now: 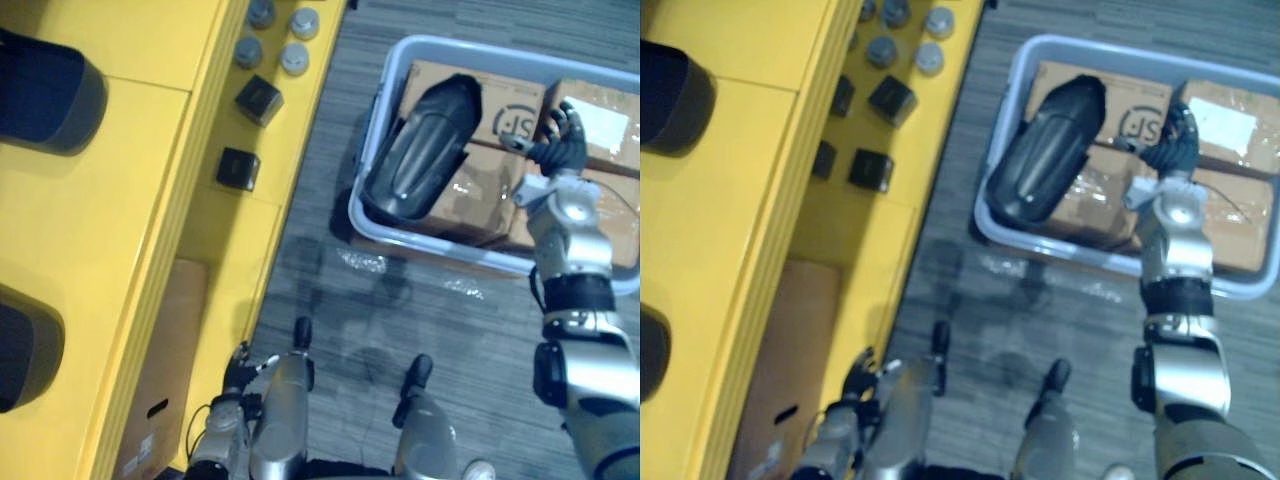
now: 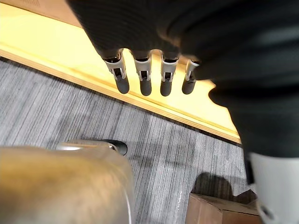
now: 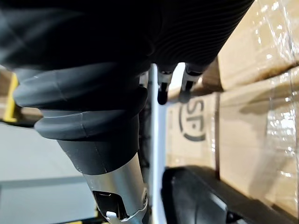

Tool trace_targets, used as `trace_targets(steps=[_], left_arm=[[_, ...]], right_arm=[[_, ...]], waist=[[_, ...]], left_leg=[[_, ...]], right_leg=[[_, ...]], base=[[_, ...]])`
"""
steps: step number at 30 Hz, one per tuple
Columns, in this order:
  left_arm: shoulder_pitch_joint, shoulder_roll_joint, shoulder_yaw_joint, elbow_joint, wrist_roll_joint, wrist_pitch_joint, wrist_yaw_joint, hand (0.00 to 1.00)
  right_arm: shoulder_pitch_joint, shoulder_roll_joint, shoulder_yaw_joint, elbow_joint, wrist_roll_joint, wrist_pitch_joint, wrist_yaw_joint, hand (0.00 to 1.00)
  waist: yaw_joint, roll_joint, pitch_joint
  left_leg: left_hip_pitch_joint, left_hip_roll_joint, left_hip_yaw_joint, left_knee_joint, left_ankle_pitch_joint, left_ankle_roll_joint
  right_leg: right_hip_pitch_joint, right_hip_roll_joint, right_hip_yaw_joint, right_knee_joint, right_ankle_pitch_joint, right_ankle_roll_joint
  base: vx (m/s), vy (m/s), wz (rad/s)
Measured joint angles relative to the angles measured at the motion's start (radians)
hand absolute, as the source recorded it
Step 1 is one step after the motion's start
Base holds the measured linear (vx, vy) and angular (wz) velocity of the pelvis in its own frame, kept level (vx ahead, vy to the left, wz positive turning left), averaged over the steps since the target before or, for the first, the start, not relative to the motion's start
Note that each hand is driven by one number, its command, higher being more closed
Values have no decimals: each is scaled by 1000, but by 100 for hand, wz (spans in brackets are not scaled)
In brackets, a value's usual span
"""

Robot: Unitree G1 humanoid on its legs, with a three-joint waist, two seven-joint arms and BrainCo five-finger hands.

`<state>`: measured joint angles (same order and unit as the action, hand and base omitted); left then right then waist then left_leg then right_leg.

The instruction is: Walk over and take plastic housings, then place them on the shelf

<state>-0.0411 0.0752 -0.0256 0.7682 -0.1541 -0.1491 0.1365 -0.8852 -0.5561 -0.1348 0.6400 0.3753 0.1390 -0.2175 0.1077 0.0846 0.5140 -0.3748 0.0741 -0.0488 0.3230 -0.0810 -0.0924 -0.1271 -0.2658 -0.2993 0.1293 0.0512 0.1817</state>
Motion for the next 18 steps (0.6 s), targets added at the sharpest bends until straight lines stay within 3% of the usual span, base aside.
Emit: trace_targets(steps=[3,8,13,18], left_arm=[[-4,1,-11,0,-5,-3,0,0],[-27,-10,-68,4,-7,-2,-4,0],[-31,-9,-75,3,-31,-4,-8,0],[-31,-8,-76,3,-39,-2,-8,0]], right_arm=[[-6,-1,0,0,-20,29,-3,0],[-33,-32,33,15,-163,59,-3,0],[-44,-45,62,15,-262,55,-46,0],[-44,-50,76,15,-270,105,-74,0]], waist=[[7,3,1],[17,44,17],[16,44,16],[16,44,16]], left_leg=[[-6,-2,0,4,1,1],[-17,-7,-5,-4,18,3],[-40,-7,-10,-5,28,1],[-44,-8,-10,-5,32,2]], right_leg=[[-6,-2,0,4,0,0],[-21,-6,-1,12,0,-1],[-46,-5,-1,21,1,-1],[-50,-6,0,21,3,-4]], base=[[-42,12,0],[-41,1,2],[-13,2,1],[-11,4,1]])
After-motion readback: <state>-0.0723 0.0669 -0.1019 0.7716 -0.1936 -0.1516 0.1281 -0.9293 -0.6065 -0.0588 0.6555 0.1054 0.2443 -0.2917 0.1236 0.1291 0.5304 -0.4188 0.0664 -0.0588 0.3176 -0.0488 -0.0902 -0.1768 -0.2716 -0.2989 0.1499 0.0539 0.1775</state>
